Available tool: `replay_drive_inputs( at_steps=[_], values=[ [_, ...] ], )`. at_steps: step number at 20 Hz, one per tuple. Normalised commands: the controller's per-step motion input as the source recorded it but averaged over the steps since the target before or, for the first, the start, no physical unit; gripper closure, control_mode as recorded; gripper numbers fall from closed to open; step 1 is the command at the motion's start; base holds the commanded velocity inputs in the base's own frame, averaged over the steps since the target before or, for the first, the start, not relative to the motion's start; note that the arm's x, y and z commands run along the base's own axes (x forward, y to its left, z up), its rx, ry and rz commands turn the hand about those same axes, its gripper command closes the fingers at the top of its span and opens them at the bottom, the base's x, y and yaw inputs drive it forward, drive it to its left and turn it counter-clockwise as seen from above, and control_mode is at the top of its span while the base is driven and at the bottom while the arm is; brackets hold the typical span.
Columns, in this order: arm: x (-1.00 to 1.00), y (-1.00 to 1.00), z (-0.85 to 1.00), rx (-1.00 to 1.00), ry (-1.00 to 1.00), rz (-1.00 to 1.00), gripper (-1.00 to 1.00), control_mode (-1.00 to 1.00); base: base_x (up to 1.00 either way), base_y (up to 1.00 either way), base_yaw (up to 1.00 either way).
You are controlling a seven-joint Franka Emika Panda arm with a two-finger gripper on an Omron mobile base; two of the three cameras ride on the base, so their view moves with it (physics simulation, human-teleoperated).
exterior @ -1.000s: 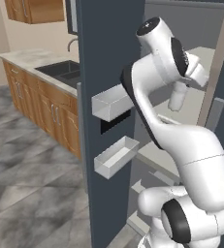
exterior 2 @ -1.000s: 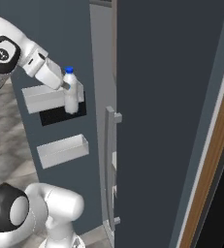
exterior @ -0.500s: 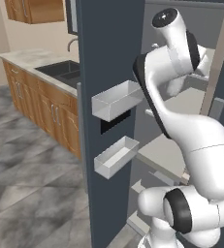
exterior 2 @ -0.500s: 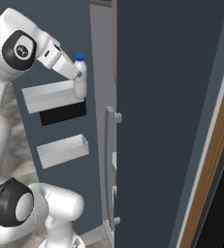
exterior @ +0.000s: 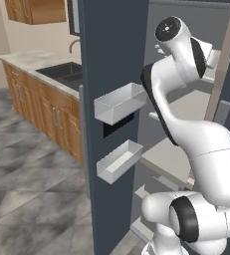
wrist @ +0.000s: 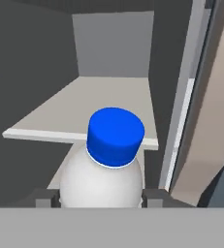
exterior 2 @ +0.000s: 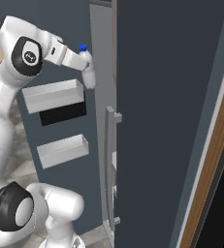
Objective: Take the bottled waters from the counter and place them in the freezer to freeze. Close the freezer door after placing the bottles.
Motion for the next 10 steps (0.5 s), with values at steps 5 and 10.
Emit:
replay_drive_inputs(
  at_steps=[5, 10],
  values=[
    [0.33, -0.12, 0.08, -0.05, 0.10, 0.00, 1.00, -1.00, 0.00, 0.00, 0.00],
    [0.18, -0.19, -0.07, 0.00, -0.02, 0.00, 1.00, -1.00, 0.00, 0.00, 0.00]
  ],
)
